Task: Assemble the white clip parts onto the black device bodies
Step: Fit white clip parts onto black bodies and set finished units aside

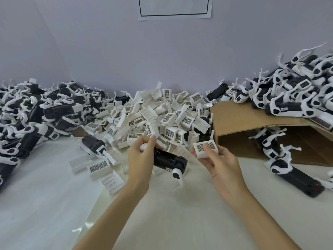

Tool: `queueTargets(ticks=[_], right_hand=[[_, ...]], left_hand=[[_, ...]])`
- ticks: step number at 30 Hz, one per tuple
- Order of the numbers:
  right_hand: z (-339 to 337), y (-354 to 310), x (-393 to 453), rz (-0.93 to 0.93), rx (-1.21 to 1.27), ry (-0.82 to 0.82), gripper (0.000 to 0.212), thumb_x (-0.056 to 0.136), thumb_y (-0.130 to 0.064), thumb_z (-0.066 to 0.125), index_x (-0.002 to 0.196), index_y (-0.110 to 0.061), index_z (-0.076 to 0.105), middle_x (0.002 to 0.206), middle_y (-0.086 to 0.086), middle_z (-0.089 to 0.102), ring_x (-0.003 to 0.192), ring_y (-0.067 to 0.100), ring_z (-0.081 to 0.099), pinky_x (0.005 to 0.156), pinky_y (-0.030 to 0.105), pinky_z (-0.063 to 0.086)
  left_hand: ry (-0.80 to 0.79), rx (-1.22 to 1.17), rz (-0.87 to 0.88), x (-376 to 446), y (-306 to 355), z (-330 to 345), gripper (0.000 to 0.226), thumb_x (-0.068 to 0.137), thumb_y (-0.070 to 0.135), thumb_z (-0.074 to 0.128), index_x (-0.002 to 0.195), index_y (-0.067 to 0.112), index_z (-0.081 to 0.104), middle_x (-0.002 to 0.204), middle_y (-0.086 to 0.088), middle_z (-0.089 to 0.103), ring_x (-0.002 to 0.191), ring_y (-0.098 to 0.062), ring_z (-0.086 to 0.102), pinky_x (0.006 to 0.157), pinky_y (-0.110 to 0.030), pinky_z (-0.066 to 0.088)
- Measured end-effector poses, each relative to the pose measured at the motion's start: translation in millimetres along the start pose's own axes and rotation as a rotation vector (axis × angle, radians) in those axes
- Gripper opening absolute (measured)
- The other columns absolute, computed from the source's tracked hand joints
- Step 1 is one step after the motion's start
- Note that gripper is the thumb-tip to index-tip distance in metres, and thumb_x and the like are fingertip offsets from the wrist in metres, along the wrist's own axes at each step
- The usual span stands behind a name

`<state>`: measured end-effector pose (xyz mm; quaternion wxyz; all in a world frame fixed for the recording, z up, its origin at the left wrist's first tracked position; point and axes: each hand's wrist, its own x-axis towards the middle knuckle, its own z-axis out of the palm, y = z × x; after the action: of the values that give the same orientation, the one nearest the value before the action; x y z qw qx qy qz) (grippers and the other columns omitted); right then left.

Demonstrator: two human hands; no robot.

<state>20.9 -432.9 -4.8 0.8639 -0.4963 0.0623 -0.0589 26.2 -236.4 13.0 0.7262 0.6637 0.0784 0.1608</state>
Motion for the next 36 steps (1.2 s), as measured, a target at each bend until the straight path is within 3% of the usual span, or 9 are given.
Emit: queueTargets(ticks=[6,11,14,17,20,23,26,30,36], right_hand=[[-1,3,-1,-0.012,-0.105,-0.028,0.026,0.092,-0.009,0.075,0.114,0.0,0.065,0.112,0.012,0.079,0.105,0.019,0.076,0.083,0.024,0.059],[0,4,-2,-0.044,-0.182,-0.019,0.052,0.082,-0.026,0.079,0.126,-0.009,0.057,0.107,0.012,0.08,0.107,0.026,0.076,0.094,0.04,0.055],[1,6,-2,-0.02,-0.181,-0.022,0.026,0.101,-0.017,0.064,0.127,-0.015,0.06,0.106,0.01,0.079,0.103,0.028,0.077,0.08,0.033,0.059],[2,5,-2,0.077,-0.051,0.0,0.023,0.111,-0.011,0.046,0.128,-0.013,0.061,0.101,0.012,0.078,0.091,0.025,0.078,0.069,0.029,0.054],[0,2,-1,0.132,0.029,-0.043,0.018,0.101,-0.016,0.065,0.116,-0.007,0.065,0.082,0.003,0.075,0.074,0.018,0.072,0.058,0.023,0.048],[-3,1,-1,0.059,-0.124,-0.155,0.037,0.085,-0.017,0.081,0.117,-0.007,0.066,0.083,0.007,0.067,0.071,0.016,0.06,0.051,0.019,0.044],[-4,2,-5,-0.131,-0.471,-0.144,0.048,0.09,-0.009,0.079,0.127,-0.025,0.053,0.102,-0.004,0.078,0.089,0.011,0.074,0.071,0.019,0.058],[-3,3,-11,-0.377,-0.708,-0.28,0.045,0.095,-0.011,0.074,0.123,-0.026,0.043,0.125,-0.015,0.071,0.114,0.009,0.07,0.09,0.027,0.059],[4,5,-21,-0.535,-0.883,-0.378,0.052,0.097,-0.035,0.069,0.147,-0.029,0.057,0.14,-0.027,0.059,0.135,-0.006,0.051,0.106,0.01,0.039]], left_hand=[[-0.082,0.069,0.033,-12,-6,10,0.034,0.102,0.025,0.065,0.069,0.019,0.062,0.087,-0.016,0.072,0.072,-0.012,0.062,0.067,-0.025,0.052],[-0.136,0.11,0.093,-19,-10,16,0.029,0.104,0.024,0.065,0.081,0.006,0.065,0.084,-0.014,0.071,0.075,-0.016,0.063,0.071,-0.034,0.051],[-0.144,0.143,0.122,-18,-10,16,0.029,0.105,0.025,0.065,0.082,0.007,0.065,0.082,-0.011,0.072,0.076,-0.018,0.064,0.071,-0.036,0.052],[-0.148,0.134,0.15,-19,-10,16,0.039,0.108,0.034,0.059,0.08,0.007,0.065,0.084,-0.014,0.07,0.081,-0.031,0.066,0.075,-0.046,0.053],[-0.181,0.073,0.167,-22,-4,16,0.064,0.107,0.058,0.034,0.081,0.01,0.067,0.085,-0.014,0.068,0.082,-0.034,0.063,0.077,-0.045,0.049],[-0.194,0.07,0.178,-22,-2,17,0.067,0.102,0.067,0.022,0.087,0.021,0.067,0.086,-0.008,0.072,0.089,-0.039,0.065,0.08,-0.05,0.052],[-0.204,0.118,0.179,-22,-5,18,0.068,0.098,0.073,0.018,0.097,0.023,0.065,0.093,-0.008,0.072,0.089,-0.036,0.064,0.079,-0.043,0.052],[-0.223,0.137,0.17,-19,-8,16,0.07,0.097,0.076,0.018,0.099,0.024,0.064,0.095,-0.007,0.072,0.088,-0.034,0.065,0.079,-0.034,0.05],[-0.274,0.16,0.203,-16,-14,13,0.052,0.103,0.065,0.023,0.098,0.03,0.061,0.095,-0.005,0.07,0.083,-0.026,0.061,0.078,-0.035,0.048]])
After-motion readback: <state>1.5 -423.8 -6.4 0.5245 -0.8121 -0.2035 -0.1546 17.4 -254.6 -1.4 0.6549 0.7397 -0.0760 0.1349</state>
